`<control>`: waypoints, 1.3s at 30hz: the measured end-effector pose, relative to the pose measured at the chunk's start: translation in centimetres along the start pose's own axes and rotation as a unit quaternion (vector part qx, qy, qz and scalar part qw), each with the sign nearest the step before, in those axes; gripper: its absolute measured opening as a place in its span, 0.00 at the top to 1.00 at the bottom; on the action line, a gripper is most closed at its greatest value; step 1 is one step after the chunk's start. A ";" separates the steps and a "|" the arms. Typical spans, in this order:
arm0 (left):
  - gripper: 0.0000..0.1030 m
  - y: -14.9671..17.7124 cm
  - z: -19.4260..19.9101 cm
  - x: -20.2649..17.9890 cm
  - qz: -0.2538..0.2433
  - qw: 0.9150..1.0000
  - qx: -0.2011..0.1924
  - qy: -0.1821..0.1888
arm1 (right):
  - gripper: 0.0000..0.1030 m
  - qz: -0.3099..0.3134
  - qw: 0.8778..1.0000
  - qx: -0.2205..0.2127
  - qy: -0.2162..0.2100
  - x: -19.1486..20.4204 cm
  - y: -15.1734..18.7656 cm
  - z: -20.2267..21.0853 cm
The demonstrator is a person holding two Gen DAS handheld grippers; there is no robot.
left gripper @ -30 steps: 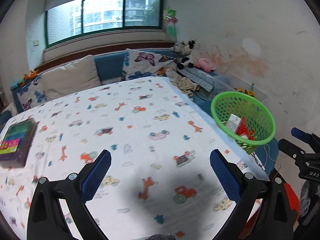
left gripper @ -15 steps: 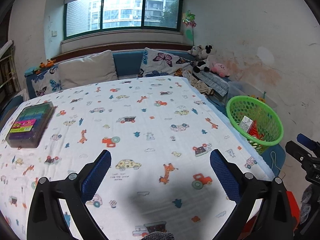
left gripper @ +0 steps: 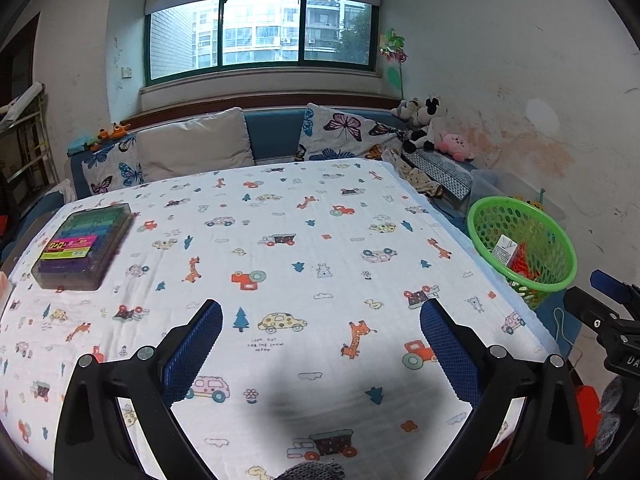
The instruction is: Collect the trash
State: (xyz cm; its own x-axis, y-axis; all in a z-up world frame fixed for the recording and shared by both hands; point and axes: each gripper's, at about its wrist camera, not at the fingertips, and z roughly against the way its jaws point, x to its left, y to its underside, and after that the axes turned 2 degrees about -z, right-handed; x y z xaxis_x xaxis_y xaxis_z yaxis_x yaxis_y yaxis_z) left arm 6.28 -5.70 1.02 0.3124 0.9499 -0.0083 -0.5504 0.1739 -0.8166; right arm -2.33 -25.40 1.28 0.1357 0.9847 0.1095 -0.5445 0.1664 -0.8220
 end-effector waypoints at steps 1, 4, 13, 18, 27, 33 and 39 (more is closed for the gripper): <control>0.07 0.0 0.1 0.1 0.001 1.000 -0.001 -0.003 | 0.04 0.002 1.000 0.001 0.000 0.1 0.0 0.0; 0.07 0.2 0.4 0.4 0.007 1.000 -0.005 -0.012 | 0.04 0.011 1.000 -0.001 0.000 0.6 0.2 -0.1; 0.07 0.4 0.4 1.1 0.020 1.000 -0.002 -0.018 | 0.04 0.017 1.000 0.002 -0.010 1.3 0.4 -0.3; 0.07 0.6 0.5 1.5 0.025 0.999 -0.003 -0.021 | 0.04 0.018 1.000 0.003 -0.011 1.4 0.4 -0.4; 0.07 0.9 0.7 1.9 0.027 0.999 -0.003 -0.028 | 0.04 0.019 1.000 0.005 -0.017 1.7 0.5 -0.6; 0.07 0.9 0.7 1.7 0.023 0.999 -0.004 -0.028 | 0.04 0.018 1.000 0.003 -0.019 1.7 0.4 -0.5; 0.07 1.0 0.7 1.7 0.021 0.999 -0.004 -0.030 | 0.04 0.017 1.000 0.003 -0.024 1.7 0.3 -0.5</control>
State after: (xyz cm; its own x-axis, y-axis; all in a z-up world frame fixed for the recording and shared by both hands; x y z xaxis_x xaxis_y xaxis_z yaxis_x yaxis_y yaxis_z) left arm 5.71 -3.70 0.59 0.2417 0.9703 -0.0086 -0.5565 0.1314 -0.8204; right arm -1.87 -23.68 0.94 0.0781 0.9910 0.1085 -0.5536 0.1336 -0.8220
